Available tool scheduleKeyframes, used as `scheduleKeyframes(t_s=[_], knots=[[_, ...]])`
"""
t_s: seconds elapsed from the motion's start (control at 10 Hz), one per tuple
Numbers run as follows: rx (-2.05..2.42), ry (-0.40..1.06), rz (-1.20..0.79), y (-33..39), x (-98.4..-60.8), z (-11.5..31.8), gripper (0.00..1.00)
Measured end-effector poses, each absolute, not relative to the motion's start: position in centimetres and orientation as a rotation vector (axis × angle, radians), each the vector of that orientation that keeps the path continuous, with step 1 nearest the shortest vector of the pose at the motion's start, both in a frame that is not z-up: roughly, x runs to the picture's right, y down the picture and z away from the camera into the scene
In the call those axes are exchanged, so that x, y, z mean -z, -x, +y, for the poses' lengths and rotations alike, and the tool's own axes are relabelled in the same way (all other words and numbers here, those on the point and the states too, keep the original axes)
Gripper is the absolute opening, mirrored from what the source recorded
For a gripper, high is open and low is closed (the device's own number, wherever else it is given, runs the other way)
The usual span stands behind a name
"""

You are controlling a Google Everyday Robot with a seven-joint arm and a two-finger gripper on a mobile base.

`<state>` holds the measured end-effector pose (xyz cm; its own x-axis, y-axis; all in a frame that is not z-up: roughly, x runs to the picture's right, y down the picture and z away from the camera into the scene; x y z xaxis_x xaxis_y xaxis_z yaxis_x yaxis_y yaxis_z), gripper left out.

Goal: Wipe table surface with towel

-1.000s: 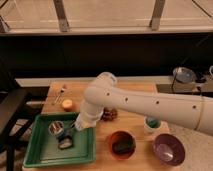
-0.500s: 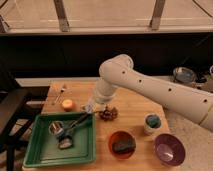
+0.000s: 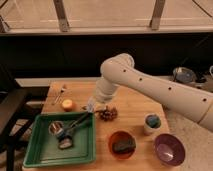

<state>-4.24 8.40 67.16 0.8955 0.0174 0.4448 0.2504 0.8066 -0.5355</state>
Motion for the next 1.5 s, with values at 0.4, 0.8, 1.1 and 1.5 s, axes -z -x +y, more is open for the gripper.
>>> scheduleKeyframes(t_s=[0.4,0.8,1.1,1.5], knots=[[0.057,0.613,-0.339,1.4,-68.3,7.7,0.0],[-0.049,0.614,-0.203,-7.3,-71.5,8.2,0.0],[-0.121,0.617,-0.151,-11.4,-75.8,9.3,0.0],[-0.208,0.636,-0.152,-14.2,-81.0,10.3,0.0]])
